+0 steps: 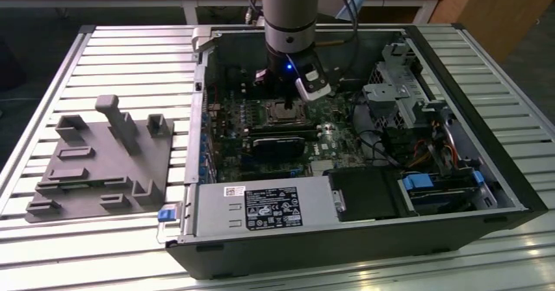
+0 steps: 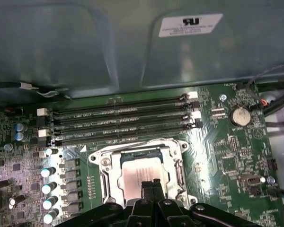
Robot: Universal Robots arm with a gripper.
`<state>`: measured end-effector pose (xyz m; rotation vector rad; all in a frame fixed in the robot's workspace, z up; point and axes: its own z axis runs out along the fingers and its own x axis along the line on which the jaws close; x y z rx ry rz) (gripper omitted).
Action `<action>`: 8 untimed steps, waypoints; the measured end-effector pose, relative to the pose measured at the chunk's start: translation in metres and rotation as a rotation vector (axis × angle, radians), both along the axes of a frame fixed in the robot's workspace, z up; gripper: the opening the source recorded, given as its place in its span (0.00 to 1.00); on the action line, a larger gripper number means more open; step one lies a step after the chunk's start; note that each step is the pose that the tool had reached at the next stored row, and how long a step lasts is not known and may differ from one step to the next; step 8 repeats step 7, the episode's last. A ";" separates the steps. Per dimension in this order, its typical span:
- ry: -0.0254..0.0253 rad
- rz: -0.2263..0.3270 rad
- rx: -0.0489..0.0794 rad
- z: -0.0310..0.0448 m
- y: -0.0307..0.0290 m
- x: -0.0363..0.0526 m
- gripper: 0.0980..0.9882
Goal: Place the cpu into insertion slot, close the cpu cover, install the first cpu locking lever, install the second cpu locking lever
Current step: 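Install the second cpu locking lever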
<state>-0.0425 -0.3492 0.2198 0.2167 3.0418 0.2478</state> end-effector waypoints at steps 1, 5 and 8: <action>0.0000 0.001 0.000 0.0000 0.0003 0.0000 0.01; 0.0000 0.001 0.000 0.0000 0.0004 0.0000 0.01; 0.0000 0.001 0.000 0.0000 0.0004 0.0000 0.01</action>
